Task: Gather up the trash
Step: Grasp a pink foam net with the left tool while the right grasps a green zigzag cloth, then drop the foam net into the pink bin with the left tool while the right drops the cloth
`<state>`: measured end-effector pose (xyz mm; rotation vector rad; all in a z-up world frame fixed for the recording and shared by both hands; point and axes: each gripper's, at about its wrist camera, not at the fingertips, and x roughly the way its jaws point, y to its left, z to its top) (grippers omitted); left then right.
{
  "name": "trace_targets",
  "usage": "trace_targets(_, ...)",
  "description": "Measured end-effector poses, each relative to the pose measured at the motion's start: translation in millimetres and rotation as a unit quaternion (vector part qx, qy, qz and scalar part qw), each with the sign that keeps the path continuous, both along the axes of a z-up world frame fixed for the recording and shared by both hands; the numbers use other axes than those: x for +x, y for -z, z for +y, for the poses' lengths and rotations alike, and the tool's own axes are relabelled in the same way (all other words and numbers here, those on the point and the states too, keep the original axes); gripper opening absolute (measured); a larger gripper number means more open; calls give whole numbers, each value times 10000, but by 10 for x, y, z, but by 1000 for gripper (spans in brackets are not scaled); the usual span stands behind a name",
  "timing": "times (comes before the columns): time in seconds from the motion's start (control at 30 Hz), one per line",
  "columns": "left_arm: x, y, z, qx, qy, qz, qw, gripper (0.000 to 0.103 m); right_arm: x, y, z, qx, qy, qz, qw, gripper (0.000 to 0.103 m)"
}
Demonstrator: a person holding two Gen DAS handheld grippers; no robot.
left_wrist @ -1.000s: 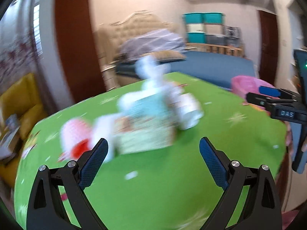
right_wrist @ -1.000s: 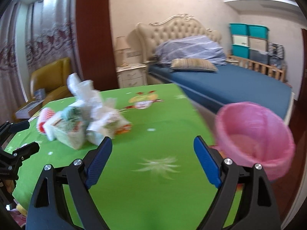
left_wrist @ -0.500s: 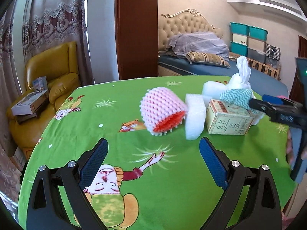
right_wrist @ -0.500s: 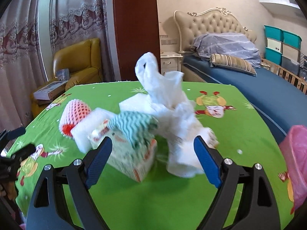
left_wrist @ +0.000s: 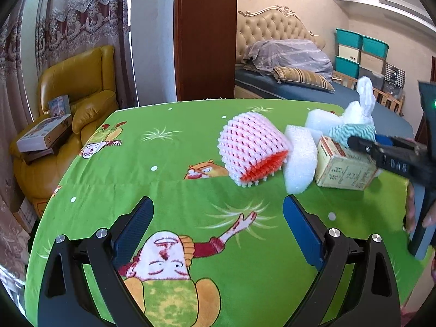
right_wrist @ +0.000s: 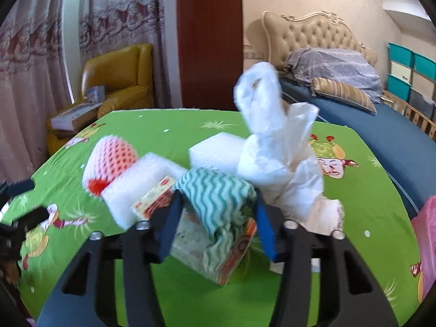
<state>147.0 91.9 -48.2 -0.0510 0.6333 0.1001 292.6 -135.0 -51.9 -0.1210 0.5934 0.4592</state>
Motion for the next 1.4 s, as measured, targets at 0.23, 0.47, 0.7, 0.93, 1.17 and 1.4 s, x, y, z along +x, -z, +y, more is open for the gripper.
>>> trace_targets(0.23,276,-127,-89,-225,59,29,9997,90,-281,-51,-78,28,0,-460,9989,29)
trace_targets(0.47,776,-161,-236,-81,-177,126,9997,90,-403,-90,-277,296,83,-577,9979,29)
trace_targets(0.7,1246,-77,-204,-270,-364,398,9982,90,-491,-64,-334,413,42,-619,9972,29)
trace_targets(0.93,1160,120,-263,-308,-159,659,9972,60,-516,-66,-346,439,56,-639,9970,29)
trace_targets(1.17,724,6,-320,34,-148,240,9996,48,-535,-80,-385,471,109,-623,9969,29)
trace_targets(1.4,244,-151,-359,275,-284,-242,9989,48,-706,-135,-378,445,61,-686,9966,29)
